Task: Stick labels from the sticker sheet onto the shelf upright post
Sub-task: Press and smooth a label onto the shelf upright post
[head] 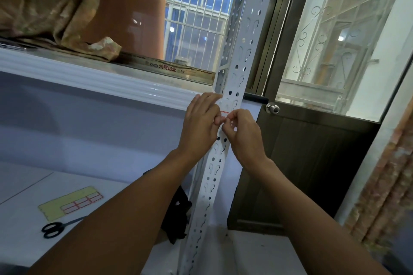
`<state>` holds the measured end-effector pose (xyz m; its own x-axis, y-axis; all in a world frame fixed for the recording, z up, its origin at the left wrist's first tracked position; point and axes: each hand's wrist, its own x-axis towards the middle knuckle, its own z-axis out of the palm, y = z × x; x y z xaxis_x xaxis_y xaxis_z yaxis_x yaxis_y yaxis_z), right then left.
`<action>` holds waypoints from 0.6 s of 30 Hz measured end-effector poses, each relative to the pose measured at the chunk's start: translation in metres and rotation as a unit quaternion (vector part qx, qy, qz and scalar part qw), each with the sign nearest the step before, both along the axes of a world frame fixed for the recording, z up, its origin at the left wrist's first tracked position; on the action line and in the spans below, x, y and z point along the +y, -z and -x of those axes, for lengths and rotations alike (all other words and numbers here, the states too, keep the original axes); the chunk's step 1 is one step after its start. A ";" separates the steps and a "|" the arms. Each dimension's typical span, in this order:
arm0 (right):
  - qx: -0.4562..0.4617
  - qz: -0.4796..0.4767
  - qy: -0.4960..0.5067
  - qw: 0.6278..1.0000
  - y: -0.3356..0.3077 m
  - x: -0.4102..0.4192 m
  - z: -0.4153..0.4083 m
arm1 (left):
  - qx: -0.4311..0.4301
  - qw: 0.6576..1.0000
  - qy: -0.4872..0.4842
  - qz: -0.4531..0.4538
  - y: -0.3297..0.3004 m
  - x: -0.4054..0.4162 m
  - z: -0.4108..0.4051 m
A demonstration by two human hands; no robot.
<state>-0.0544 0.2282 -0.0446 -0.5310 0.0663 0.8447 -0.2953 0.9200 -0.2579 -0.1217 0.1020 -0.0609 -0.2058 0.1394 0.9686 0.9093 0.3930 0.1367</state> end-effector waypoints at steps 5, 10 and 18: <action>0.000 -0.067 0.018 0.998 -0.003 0.011 -0.006 | -0.011 1.000 -0.001 0.014 -0.002 -0.001 -0.002; 0.044 -0.068 -0.026 0.996 0.003 0.019 -0.005 | -0.026 0.999 -0.003 0.020 -0.001 0.000 0.000; 0.072 -0.268 0.051 0.959 -0.005 0.019 0.000 | -0.012 1.000 -0.003 0.010 -0.002 0.000 -0.002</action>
